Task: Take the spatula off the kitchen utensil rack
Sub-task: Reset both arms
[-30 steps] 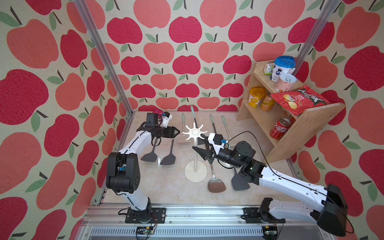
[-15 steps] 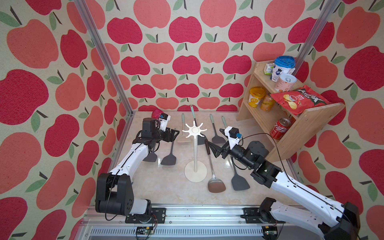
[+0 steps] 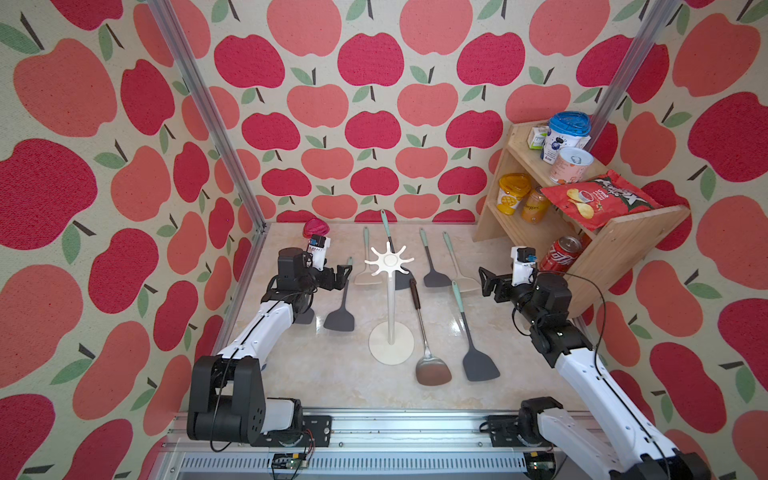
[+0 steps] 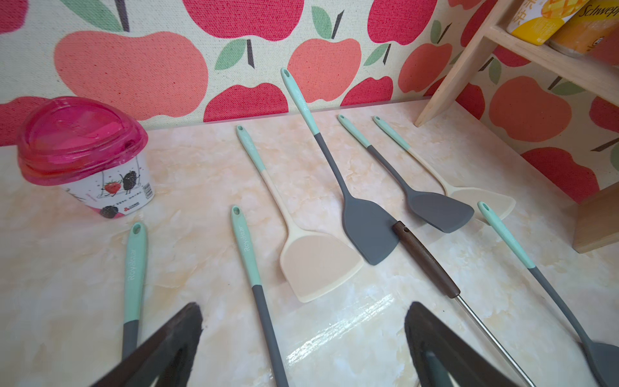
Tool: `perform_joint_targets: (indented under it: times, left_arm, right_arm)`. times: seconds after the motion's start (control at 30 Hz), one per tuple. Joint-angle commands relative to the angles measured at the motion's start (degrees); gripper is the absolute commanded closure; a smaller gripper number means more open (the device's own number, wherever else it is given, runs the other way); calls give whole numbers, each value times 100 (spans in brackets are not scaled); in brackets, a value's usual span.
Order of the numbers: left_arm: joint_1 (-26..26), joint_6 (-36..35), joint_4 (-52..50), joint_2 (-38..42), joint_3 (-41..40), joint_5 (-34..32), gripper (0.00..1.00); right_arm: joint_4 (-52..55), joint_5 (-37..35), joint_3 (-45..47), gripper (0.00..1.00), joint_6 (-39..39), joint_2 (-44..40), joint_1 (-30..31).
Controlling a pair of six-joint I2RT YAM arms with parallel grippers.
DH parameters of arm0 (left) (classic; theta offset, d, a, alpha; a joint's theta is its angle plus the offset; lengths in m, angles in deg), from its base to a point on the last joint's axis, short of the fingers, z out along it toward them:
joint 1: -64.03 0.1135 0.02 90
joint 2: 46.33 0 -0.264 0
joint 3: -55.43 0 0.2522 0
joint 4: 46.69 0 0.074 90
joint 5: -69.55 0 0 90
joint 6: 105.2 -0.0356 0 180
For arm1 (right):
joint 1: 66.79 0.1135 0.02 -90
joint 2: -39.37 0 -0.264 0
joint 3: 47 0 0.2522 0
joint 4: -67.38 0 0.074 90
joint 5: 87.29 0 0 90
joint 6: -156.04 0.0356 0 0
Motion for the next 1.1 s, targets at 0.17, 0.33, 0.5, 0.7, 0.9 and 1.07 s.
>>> perform_joint_targets:
  times: [0.17,0.33,0.5,0.7,0.9,1.07]
  left_arm:
    - [130,13,1370,582,-1130,-1135,3]
    - [297,-27,1331,86,-1128,-1333,3]
    - [317,51,1924,-237,-1298,-1531,3]
    - [333,145,3092,333,-2222,-2096,2]
    - [71,-86,3573,837,-2827,-2657,2]
    - [21,-192,3459,465,-2826,-2708,3]
  right_arm:
    - [-1666,-1063,993,0,380,1151,-481]
    - [-3690,-1747,1628,0,88,2301,-485]
    - [-5413,-1523,2004,0,-599,2905,-337]
    - [-7132,-1327,2485,0,-806,3900,-214]
    - [-7214,-1067,2413,0,-865,4053,-233]
    - [-7305,-1070,2421,0,-868,4093,-237]
